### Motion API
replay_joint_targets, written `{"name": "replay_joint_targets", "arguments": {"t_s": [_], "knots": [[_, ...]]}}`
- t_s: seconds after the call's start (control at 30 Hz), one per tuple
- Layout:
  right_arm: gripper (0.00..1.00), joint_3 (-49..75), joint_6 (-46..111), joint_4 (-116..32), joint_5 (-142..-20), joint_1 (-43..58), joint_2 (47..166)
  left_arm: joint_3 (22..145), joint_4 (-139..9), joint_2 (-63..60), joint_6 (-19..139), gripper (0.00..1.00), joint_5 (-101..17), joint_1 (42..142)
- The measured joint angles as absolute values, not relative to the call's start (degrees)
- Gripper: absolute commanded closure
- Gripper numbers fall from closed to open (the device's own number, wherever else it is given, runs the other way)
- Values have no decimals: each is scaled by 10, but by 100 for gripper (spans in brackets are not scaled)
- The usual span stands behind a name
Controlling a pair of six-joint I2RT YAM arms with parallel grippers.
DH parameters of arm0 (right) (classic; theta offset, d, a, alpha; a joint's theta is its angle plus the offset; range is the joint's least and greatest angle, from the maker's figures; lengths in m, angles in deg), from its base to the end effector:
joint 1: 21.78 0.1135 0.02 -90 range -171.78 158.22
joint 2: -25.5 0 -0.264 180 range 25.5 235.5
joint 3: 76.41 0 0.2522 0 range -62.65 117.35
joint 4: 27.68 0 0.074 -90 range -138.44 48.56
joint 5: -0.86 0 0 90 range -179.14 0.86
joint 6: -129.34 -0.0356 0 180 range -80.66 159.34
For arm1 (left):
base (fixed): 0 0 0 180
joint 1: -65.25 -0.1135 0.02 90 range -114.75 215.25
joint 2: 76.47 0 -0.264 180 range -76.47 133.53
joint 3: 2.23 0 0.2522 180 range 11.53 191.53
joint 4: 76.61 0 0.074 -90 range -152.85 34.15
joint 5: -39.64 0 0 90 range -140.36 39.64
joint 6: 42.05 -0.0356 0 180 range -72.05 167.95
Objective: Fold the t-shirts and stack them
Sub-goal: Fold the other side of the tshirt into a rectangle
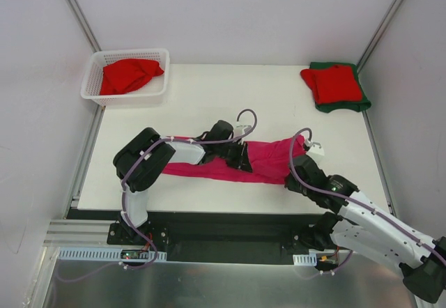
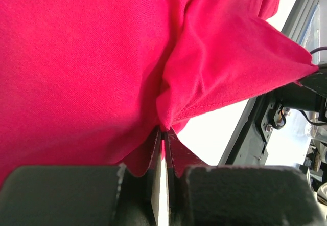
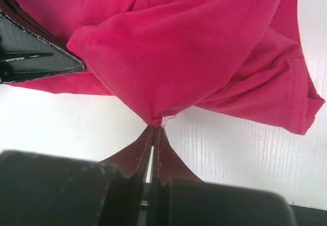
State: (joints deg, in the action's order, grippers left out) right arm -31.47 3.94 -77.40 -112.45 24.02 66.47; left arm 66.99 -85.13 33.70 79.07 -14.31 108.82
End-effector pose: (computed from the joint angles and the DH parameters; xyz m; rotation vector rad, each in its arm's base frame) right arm 0.1124 0.0954 0.2276 -0.0163 2.3012 0.2476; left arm 0.2669 -0.2828 0.1409 0.6668 2.2714 -1.3795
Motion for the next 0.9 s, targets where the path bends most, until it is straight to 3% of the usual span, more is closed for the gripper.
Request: {"name": "replay_joint_targets", "arguments": {"t_s": [0.9], "knots": [[99, -255, 101, -742, -1189, 235, 778, 682, -796, 262, 784, 99, -145, 1088]]}}
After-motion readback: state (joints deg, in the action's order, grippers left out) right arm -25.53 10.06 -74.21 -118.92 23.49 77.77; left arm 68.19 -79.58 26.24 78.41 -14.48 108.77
